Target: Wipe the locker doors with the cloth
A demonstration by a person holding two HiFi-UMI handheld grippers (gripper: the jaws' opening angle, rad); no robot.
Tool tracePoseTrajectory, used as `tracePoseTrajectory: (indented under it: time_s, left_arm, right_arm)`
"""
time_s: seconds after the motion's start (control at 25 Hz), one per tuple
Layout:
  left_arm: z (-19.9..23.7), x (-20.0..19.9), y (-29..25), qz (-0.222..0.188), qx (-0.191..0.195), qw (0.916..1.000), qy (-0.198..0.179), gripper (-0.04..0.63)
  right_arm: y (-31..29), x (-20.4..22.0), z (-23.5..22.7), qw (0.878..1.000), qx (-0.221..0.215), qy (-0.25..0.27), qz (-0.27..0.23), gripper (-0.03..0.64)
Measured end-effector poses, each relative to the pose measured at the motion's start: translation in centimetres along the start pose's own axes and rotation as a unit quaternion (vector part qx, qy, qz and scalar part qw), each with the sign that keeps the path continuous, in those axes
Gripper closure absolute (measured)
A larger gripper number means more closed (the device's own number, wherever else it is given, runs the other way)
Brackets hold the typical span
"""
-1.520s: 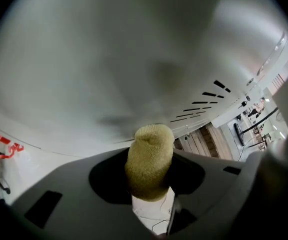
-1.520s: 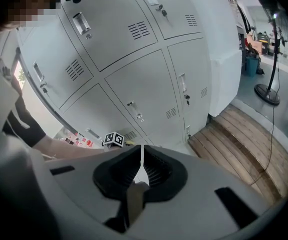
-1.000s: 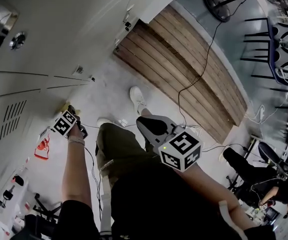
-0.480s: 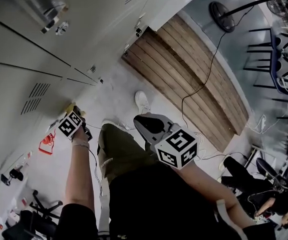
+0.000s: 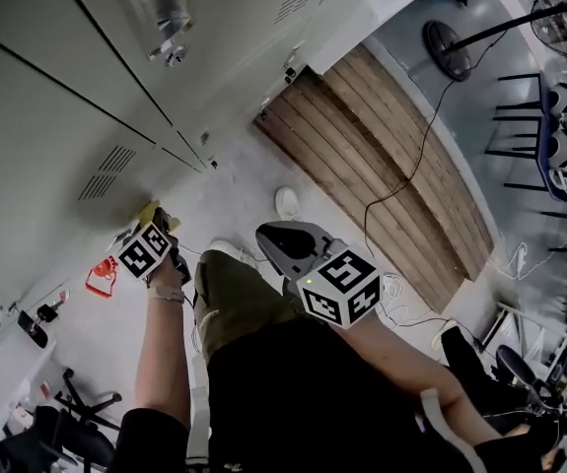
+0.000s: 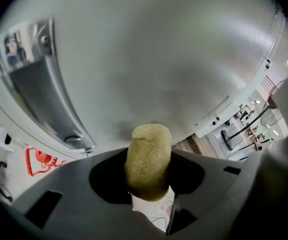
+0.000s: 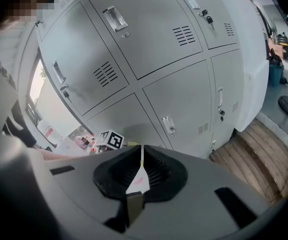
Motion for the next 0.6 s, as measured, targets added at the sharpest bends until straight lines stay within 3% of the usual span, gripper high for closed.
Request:
tracePoseTrajectory:
  time_s: [0.6]
  left_arm:
    - [-0.9,-2.8,7.5,-0.044,0.033,0.9983,0.017,0.424]
  right_arm:
    - [-1.6,-0.9,3.6,0.999,-0.046,-0.009,-0.019,0.589]
Point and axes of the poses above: the fingertips, and each gripper's own axes: y backward along the fingers, z to its left, x out of its underside, the point moved 7 cm from there along y, backward along the fingers, and after that the axes turned 7 degrees about x, right-handed, at the moved point
